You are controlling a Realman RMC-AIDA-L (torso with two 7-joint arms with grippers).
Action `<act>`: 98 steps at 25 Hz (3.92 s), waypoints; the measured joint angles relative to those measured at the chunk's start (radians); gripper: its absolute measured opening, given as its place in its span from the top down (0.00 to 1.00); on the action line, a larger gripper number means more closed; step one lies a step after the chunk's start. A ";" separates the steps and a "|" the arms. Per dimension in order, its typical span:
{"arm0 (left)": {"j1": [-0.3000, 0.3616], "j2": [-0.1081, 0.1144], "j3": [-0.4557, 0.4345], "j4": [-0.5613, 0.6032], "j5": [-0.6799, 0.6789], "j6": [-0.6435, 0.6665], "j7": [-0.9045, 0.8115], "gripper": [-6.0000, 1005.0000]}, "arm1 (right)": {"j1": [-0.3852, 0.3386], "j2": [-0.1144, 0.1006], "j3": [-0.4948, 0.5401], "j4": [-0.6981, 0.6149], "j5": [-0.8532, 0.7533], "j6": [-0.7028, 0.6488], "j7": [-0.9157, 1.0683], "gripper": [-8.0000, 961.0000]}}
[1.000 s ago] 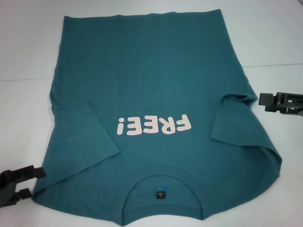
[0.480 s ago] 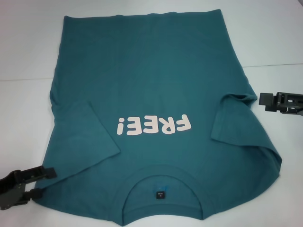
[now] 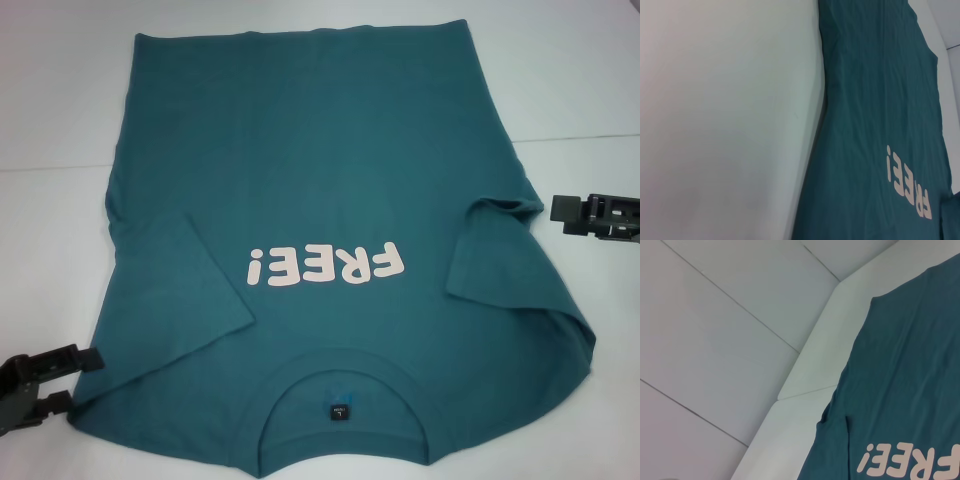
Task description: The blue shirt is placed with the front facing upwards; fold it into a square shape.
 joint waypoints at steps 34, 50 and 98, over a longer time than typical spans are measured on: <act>-0.001 -0.007 0.037 -0.011 0.027 -0.020 -0.058 0.13 | -0.002 0.000 0.000 0.000 -0.001 0.009 0.000 0.09; -0.049 -0.003 0.043 -0.038 0.005 0.015 -0.059 0.13 | -0.002 0.000 0.000 0.000 -0.001 0.008 -0.002 0.10; -0.048 -0.011 0.101 -0.052 0.006 -0.069 -0.134 0.15 | -0.018 -0.002 0.021 0.000 -0.001 0.010 -0.001 0.11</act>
